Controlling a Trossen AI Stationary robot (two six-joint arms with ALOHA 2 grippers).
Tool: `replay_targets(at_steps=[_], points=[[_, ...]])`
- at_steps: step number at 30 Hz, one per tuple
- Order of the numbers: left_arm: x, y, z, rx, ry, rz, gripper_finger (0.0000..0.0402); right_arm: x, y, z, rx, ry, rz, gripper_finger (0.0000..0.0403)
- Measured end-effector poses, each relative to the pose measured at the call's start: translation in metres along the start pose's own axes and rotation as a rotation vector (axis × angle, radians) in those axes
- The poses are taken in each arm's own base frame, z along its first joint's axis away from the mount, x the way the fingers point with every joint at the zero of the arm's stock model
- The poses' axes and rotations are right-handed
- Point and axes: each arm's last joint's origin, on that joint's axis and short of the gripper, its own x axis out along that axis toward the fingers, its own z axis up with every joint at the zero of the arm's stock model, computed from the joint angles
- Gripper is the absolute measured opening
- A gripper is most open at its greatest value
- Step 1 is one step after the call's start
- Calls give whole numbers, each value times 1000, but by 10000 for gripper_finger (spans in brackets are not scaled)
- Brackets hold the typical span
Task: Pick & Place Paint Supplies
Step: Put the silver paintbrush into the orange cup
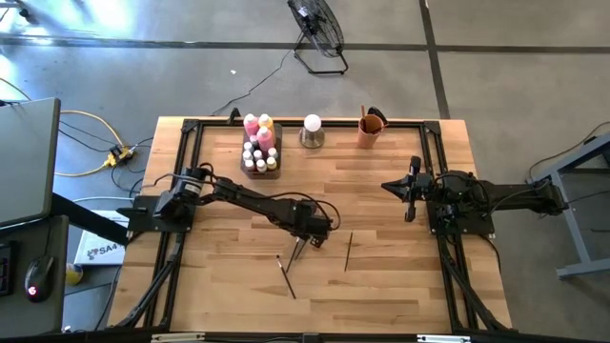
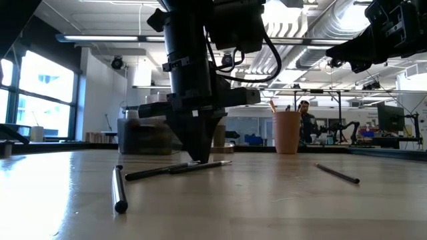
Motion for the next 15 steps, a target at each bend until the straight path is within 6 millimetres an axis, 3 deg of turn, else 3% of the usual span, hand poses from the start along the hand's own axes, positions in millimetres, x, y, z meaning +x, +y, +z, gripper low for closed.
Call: replay_targets(at_steps=[9, 15], points=[[0, 0, 0, 47, 2, -6, 5, 0, 0, 0, 0, 0, 0, 2], [0, 0, 0, 99, 6, -7, 1, 0, 0, 0, 0, 1, 0, 2]])
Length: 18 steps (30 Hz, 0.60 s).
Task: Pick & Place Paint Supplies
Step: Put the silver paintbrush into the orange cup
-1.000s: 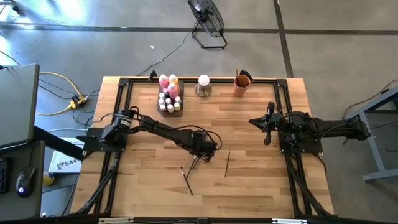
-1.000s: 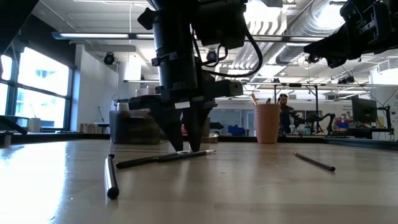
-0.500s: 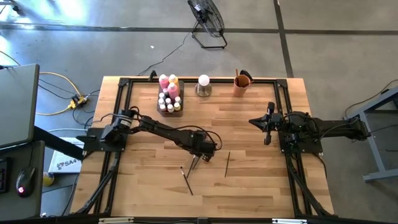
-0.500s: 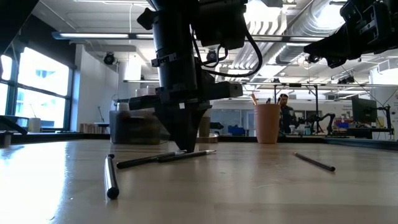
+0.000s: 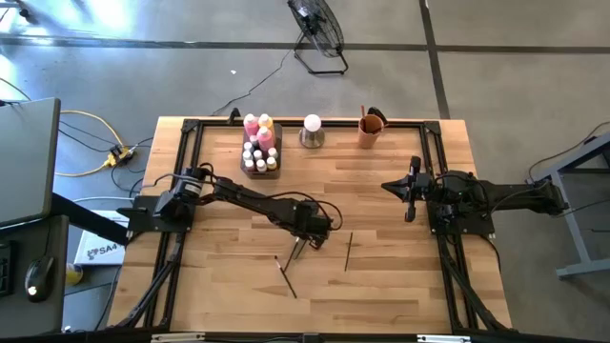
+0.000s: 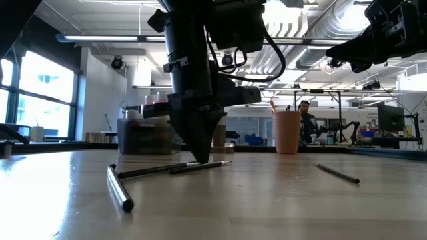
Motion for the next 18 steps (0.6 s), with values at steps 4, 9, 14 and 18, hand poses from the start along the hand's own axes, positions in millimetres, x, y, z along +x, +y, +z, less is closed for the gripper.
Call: replay_targets(at_steps=[4, 9, 14, 18], points=[[0, 0, 0, -1, 18, -9, 1, 0, 0, 0, -1, 3, 0, 2], [0, 0, -1, 46, 30, -16, 1, 0, 0, -1, -3, 15, 0, 2], [0, -1, -1, 114, 3, -5, 0, 0, 0, -2, -3, 21, 1, 2], [-10, -1, 4, 174, -85, -3, 0, 0, 0, -2, -4, 21, 1, 2]])
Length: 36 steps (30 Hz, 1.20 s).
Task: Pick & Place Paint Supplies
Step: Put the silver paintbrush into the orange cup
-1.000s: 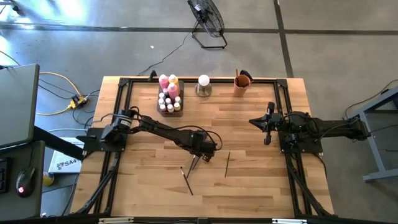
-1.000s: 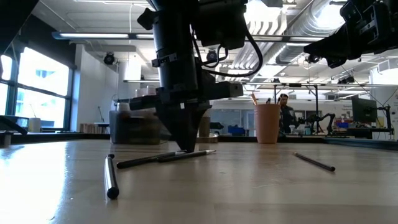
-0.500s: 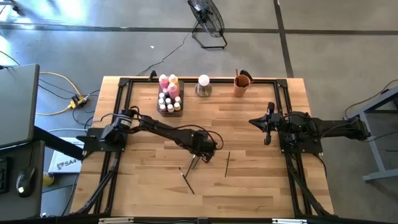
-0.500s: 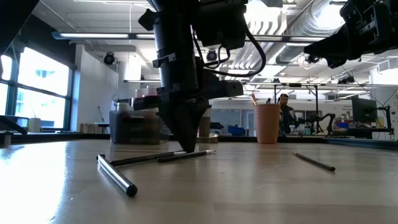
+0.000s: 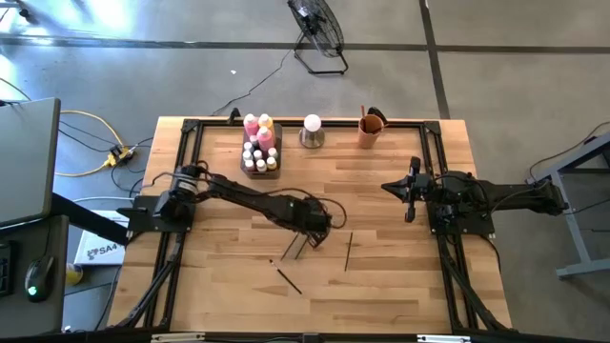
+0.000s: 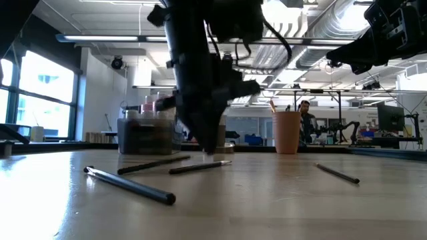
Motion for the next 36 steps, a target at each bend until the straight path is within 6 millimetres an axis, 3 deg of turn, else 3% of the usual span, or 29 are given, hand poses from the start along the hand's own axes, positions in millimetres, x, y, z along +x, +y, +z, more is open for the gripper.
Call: replay_targets(at_steps=[10, 19, 24, 27, 36], points=[[-67, 30, 46, 128, -346, 76, 0, 0, 0, -1, -3, 14, 3, 2], [-107, 61, 137, 276, -900, -32, 0, 0, 0, -3, -5, 29, 1, 2], [-124, 87, 172, 276, -1159, -60, 0, 0, 0, -4, -7, 39, 0, 2], [-124, 102, 188, 270, -1268, -105, 0, 0, 0, -3, -8, 36, 0, 2], [-83, 135, 223, 293, -1314, -133, 0, 0, -1, -2, -13, 22, -29, 2]])
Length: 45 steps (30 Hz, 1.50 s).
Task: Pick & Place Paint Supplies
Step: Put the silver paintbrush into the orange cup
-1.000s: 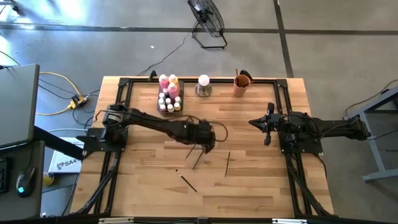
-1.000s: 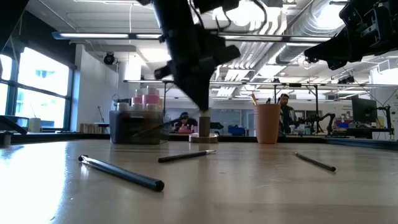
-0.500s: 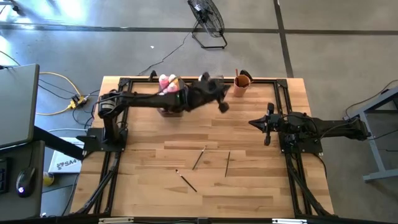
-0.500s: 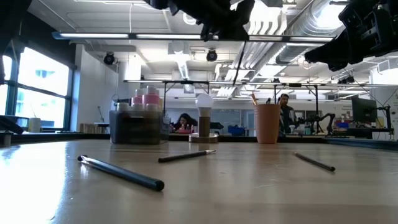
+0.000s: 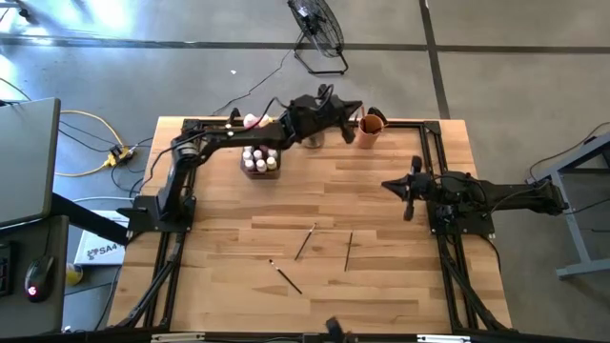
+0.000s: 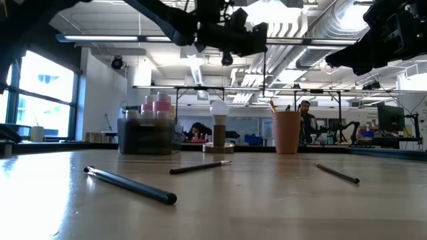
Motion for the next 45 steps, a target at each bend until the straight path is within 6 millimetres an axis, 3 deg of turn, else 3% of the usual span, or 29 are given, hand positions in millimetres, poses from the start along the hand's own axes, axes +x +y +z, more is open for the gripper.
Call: replay_targets(at_steps=[11, 17, 33, 45], points=[[58, 17, -5, 26, -112, -47, 0, 0, -1, 0, -2, 2, -50, 3], [76, 12, -25, 88, -125, -16, 0, 0, -1, 0, -3, 6, -50, 3], [89, 4, -91, 101, -62, 32, 0, 0, -2, -2, -28, 24, -54, 2], [90, 4, -95, 81, -17, 24, 0, 0, -3, -3, -32, 38, -100, 2]])
